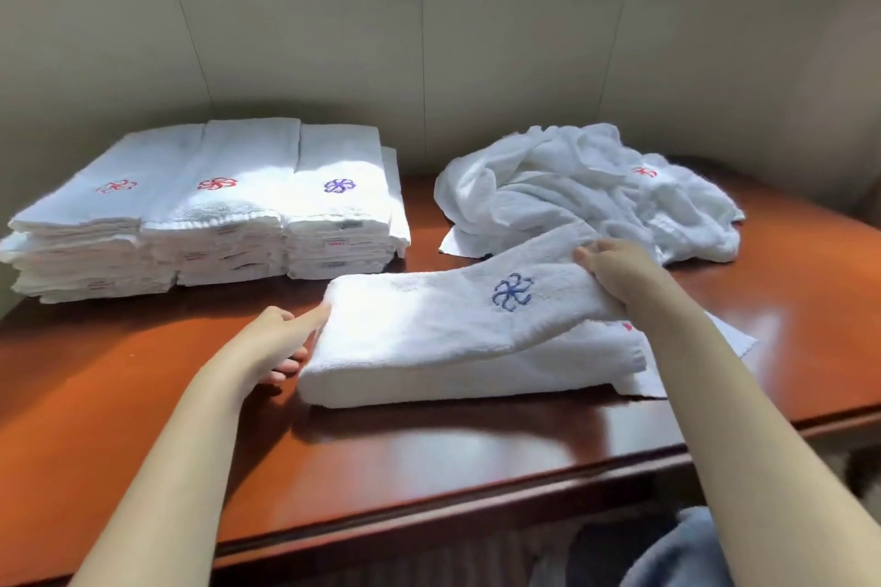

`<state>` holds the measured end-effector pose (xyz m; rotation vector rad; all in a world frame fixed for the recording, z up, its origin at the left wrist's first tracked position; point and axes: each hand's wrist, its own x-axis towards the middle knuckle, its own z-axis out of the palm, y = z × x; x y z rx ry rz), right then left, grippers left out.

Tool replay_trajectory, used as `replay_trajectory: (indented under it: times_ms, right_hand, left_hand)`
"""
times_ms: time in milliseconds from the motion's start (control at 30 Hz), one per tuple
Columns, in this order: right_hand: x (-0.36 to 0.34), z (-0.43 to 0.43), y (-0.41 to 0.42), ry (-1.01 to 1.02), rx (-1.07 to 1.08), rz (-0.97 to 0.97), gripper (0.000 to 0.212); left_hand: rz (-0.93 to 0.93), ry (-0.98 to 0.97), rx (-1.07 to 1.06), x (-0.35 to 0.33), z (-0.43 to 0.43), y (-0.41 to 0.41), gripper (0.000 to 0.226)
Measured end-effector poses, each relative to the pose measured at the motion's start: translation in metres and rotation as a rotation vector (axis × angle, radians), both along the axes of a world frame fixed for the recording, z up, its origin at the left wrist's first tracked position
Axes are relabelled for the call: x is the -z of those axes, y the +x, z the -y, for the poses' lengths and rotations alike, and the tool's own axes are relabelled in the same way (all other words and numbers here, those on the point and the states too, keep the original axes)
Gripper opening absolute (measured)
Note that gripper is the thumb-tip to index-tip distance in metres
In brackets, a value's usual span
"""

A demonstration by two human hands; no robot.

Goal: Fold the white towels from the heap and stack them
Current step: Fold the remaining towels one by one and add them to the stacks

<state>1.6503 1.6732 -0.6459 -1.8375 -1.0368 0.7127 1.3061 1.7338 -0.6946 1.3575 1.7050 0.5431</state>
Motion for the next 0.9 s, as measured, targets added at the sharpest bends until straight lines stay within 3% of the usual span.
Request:
replay_trajectory:
  times_ms: [100, 200, 367, 467, 533, 600, 700, 800, 900]
  right_hand:
    - [0.02, 0.013, 0.021, -0.167, -0.06, 0.265, 0.015]
    - [0.038, 0.017, 0.03, -0.195, -0.075, 0.401, 0.031]
    - [0.048, 0.018, 0.035, -0.147, -0.056, 0.438, 0.037]
    - [0.047, 0.02, 0.035, -0.164, -0.08, 0.45, 0.034]
    - [0.044, 0.02, 0.035, -0.196, -0.133, 0.426, 0.019]
    - [0.042, 0.02, 0.029, -0.208, -0.188, 0.355, 0.023]
    - [0.045, 0.016, 0.007, -0.2, -0.281, 0.307, 0.024]
    - [0.052, 0.007, -0.019, -0.257, -0.327, 0.522, 0.031]
    - [0.057, -0.003, -0.036, -0.238, -0.291, 0.624, 0.019]
  left_hand:
    - [-0.004, -0.008, 0.115, 0.0, 0.004, 0.019, 0.076]
    - [-0.074, 0.045, 0.151, -0.001, 0.006, 0.034, 0.082]
    - [-0.071, 0.04, 0.118, 0.001, 0.006, 0.041, 0.049]
    - [0.038, 0.002, 0.052, 0.0, 0.006, 0.04, 0.042]
    - [0.097, -0.018, 0.023, -0.003, 0.005, 0.033, 0.038]
    - [0.118, -0.038, -0.002, -0.008, 0.003, 0.019, 0.035]
    - [0.062, -0.008, -0.082, -0.009, -0.002, -0.008, 0.037]
    - [-0.066, 0.038, -0.17, -0.003, -0.005, -0.029, 0.053]
    - [-0.226, 0.072, -0.153, 0.002, -0.006, -0.038, 0.062]
